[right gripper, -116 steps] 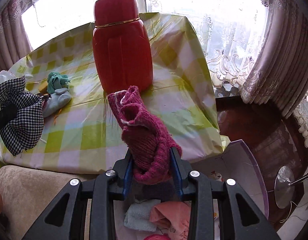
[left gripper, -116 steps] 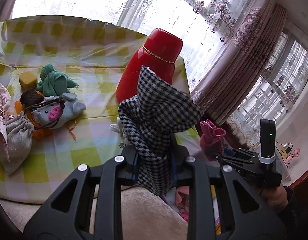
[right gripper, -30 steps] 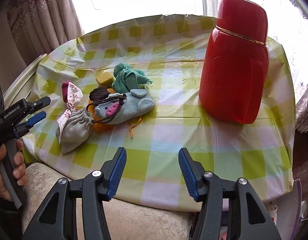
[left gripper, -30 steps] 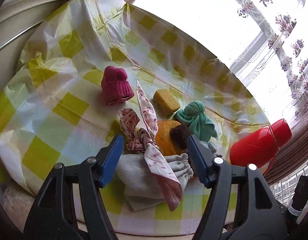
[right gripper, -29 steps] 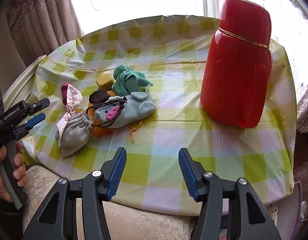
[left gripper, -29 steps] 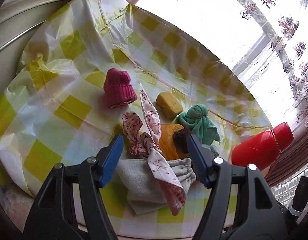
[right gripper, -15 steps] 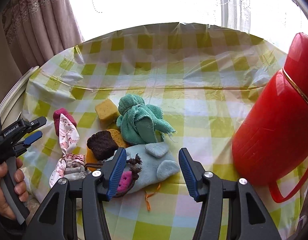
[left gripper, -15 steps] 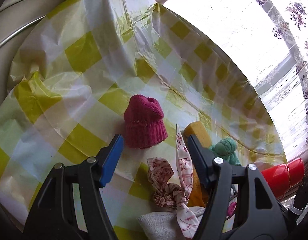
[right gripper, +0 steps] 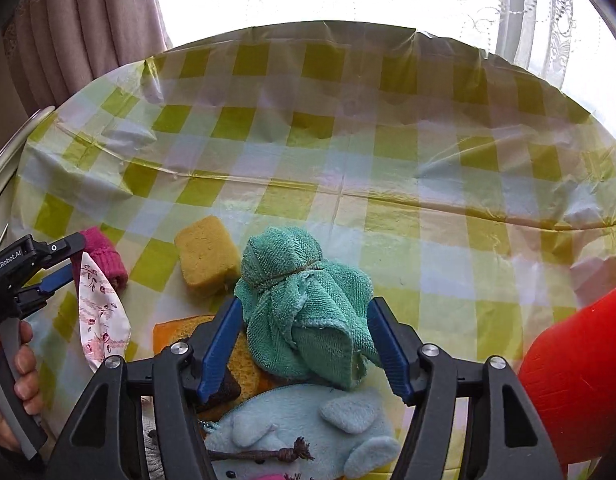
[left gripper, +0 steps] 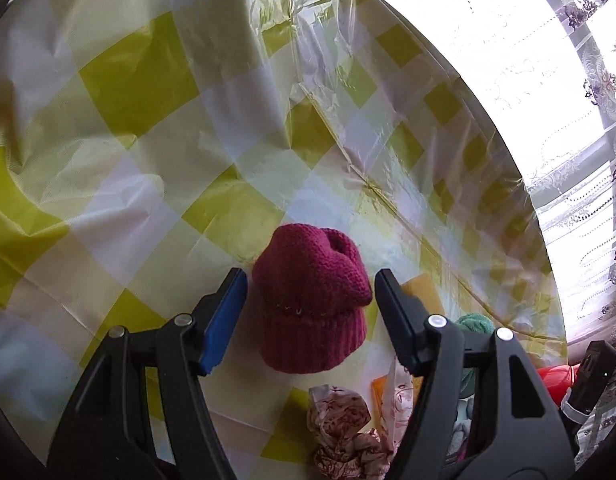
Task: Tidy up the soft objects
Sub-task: 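Grasp the magenta knit hat with the left tool while the right tool grasps the green towel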
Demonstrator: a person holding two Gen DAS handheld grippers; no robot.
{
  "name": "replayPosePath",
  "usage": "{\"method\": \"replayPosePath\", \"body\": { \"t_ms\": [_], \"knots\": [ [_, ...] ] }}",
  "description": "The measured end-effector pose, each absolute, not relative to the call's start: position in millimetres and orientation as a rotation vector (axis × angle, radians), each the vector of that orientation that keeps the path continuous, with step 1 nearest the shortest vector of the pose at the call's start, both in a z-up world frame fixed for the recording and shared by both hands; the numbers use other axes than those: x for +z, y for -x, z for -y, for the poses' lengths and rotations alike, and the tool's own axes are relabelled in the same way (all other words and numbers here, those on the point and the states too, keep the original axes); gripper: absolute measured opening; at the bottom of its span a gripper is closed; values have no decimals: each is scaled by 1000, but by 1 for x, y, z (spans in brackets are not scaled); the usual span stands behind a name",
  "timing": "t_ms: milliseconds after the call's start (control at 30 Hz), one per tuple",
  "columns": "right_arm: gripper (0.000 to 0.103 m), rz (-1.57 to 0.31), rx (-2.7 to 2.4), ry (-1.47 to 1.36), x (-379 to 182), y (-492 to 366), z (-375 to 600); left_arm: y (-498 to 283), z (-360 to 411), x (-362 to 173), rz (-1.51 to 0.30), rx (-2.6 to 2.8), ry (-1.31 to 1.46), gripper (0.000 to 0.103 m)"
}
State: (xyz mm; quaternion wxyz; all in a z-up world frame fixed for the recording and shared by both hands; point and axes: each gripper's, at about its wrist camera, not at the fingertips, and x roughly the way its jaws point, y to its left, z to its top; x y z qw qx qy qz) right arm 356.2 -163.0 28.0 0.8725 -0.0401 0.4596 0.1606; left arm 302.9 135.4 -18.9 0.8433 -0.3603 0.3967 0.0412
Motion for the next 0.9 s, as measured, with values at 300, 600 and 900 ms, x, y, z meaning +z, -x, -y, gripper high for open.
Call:
{"method": "replayPosePath", "body": {
  "t_ms": [300, 600, 900],
  "knots": [
    [65, -1070, 358, 109, -5, -388, 150, -313, -129, -34, -883, 38, 762, 47],
    [49, -975, 343, 20, 7, -376, 167, -295, -137, -12, -746, 76, 737, 41],
    [49, -808, 289, -40, 52, -326, 194, -267, -119, 21, -657, 58, 653, 41]
  ]
}}
